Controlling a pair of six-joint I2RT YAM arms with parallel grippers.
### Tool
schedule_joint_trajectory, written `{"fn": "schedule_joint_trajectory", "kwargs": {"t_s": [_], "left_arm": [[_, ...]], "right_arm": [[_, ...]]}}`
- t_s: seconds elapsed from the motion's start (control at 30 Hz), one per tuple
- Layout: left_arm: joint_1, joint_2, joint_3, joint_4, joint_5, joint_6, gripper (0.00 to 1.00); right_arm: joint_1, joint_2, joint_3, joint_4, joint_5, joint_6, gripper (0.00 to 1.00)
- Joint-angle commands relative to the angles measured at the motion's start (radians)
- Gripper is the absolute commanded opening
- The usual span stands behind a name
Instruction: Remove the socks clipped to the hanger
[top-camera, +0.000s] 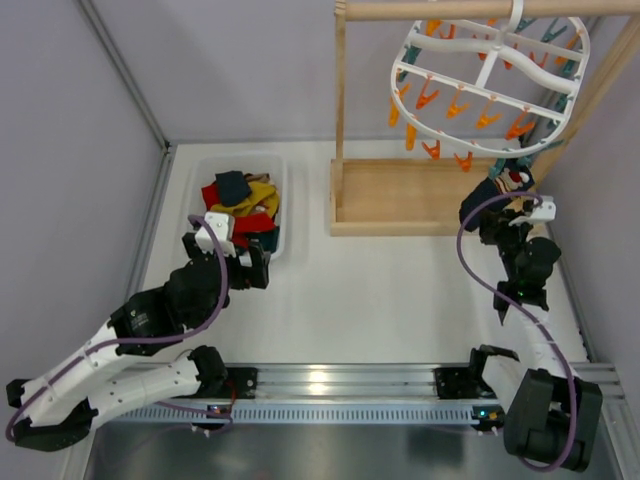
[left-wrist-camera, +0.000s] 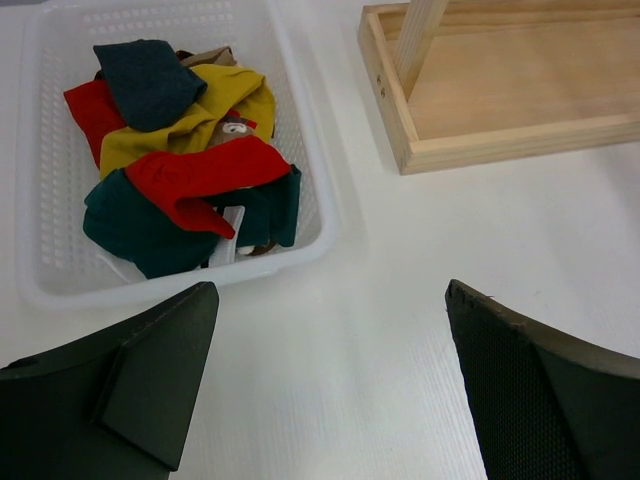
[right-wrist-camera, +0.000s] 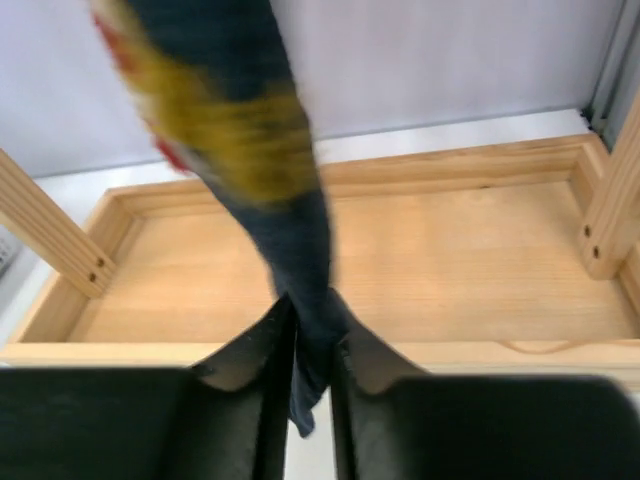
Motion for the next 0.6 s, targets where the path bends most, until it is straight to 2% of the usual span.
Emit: {"fn": "schedule_joint_trajectory", "kwargs": {"t_s": [0.0,0.03,0.13,0.17,0.27,0.33,0.4,0.57], "left_arm": [[0.006,0.015,0.011,0.014,0.004,-0.003,0.99],[0.006,0.022,0.020,0.012,0.005,-0.006,0.99],[0.006,0.032,0.051,0.010,0.020,-0.038,0.99],[0.006,0.044,0.063,0.010,0.017,-0.046,0.99],[0.006,0.109,0.123,0.012,0.005,-0.086,0.99],[0.006,0.158,0.187,0.012,-0.003,-0.101,0.99],[0.006,0.251,0.242,0.012,-0.006,-0.100,0.99],[0.006,0.443,0.509,0.014,0.019,-0.049,0.99]], "right_arm": [[0.005,-0.028,-0.033,0.130,-0.055,0.047,0.12],[0.019,-0.058,-0.054,0.130,-0.051,0.054,0.08],[0.071,-0.153,-0.090,0.104,0.009,0.050,0.04],[0.129,-0.180,-0.092,0.060,0.038,0.019,0.00],[0.300,-0.267,-0.092,-0.029,0.235,-0.039,0.00],[0.409,-0.304,-0.079,-0.057,0.294,-0.051,0.00],[0.470,-0.313,-0.070,-0.085,0.388,-0.058,0.00],[0.693,-0.244,-0.001,-0.103,0.582,-0.119,0.00]]}}
